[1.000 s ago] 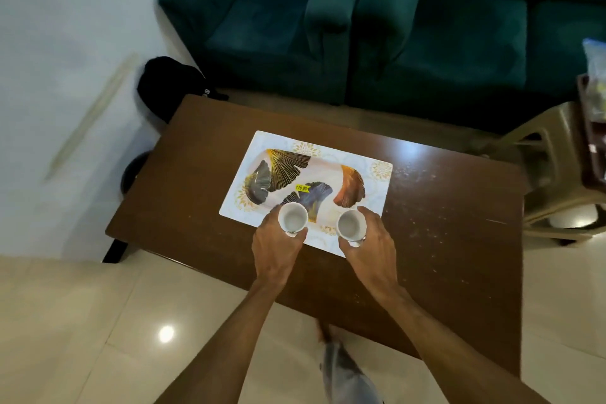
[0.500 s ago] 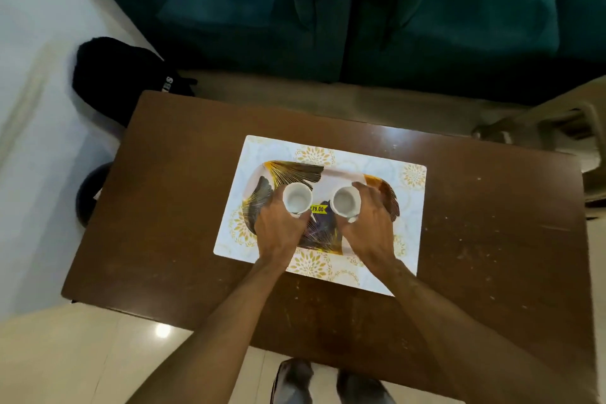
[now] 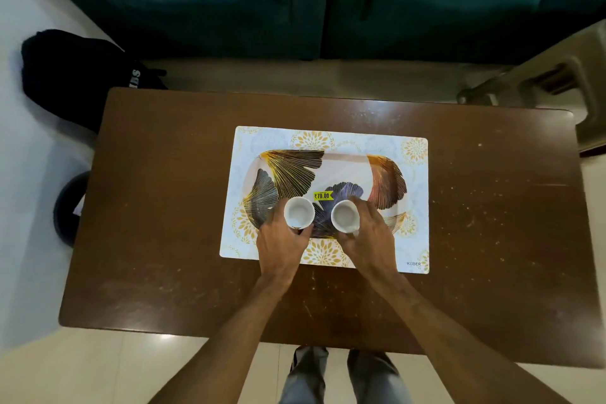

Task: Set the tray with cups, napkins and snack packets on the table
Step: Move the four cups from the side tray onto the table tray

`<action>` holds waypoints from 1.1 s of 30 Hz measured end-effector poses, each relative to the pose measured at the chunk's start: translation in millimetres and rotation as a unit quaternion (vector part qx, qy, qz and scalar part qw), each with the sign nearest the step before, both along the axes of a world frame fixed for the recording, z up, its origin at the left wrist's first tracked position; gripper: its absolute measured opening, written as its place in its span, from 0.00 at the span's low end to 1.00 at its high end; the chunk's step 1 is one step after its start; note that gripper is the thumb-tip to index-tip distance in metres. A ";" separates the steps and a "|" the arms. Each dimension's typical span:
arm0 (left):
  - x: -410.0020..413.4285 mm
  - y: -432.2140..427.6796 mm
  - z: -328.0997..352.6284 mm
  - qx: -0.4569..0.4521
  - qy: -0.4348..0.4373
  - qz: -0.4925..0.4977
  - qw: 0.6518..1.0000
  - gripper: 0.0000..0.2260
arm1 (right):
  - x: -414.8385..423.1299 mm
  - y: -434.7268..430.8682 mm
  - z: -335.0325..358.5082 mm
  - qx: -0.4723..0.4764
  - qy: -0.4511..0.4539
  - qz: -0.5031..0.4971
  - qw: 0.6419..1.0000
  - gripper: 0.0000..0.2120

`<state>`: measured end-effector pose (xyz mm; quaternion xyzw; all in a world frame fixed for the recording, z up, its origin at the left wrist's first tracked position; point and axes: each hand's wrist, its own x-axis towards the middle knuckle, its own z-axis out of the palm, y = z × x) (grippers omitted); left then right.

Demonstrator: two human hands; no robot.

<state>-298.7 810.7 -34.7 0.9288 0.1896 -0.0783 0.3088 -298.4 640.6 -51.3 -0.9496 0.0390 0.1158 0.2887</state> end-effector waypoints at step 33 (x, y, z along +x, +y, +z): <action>-76.5 -203.7 114.0 -0.018 -0.118 -0.111 0.987 0.30 | -81.3 -209.4 125.7 0.077 -0.079 -0.097 0.989 0.34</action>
